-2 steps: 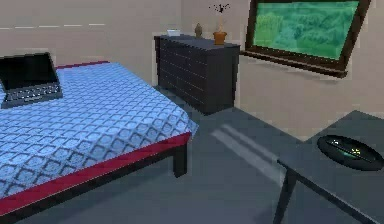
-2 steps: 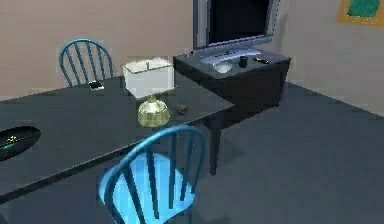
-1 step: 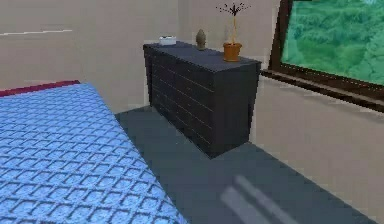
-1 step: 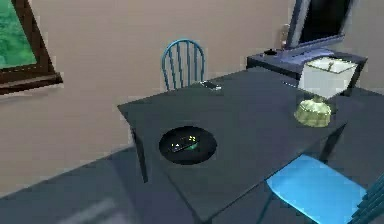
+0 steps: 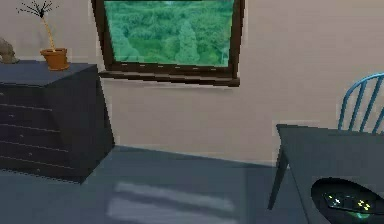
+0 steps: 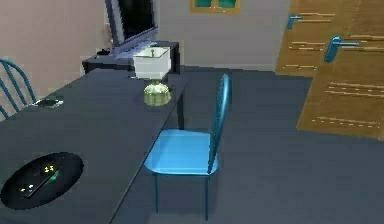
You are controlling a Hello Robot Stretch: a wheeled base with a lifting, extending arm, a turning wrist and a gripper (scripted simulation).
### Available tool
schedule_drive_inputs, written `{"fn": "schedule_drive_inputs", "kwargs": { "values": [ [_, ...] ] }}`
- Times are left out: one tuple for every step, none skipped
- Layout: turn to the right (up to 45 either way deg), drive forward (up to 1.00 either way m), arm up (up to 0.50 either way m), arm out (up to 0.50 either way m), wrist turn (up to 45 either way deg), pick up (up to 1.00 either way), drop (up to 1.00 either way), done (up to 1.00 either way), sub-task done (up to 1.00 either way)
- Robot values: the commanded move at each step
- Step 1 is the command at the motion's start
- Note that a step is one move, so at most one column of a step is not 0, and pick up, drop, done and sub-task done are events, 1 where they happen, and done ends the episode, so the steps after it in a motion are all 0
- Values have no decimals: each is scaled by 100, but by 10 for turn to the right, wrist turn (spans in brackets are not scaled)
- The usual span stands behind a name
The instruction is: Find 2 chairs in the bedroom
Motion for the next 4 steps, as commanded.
{"fn": "schedule_drive_inputs", "kwargs": {
  "values": [
    [150, 0, 0, 0, 0, 0, 0, 0, 0],
    [0, 100, 0, 0, 0, 0, 0, 0, 0],
    [-30, 0, 0, 0, 0, 0, 0, 0, 0],
    [0, 20, 0, 0, 0, 0, 0, 0, 0]
  ]
}}
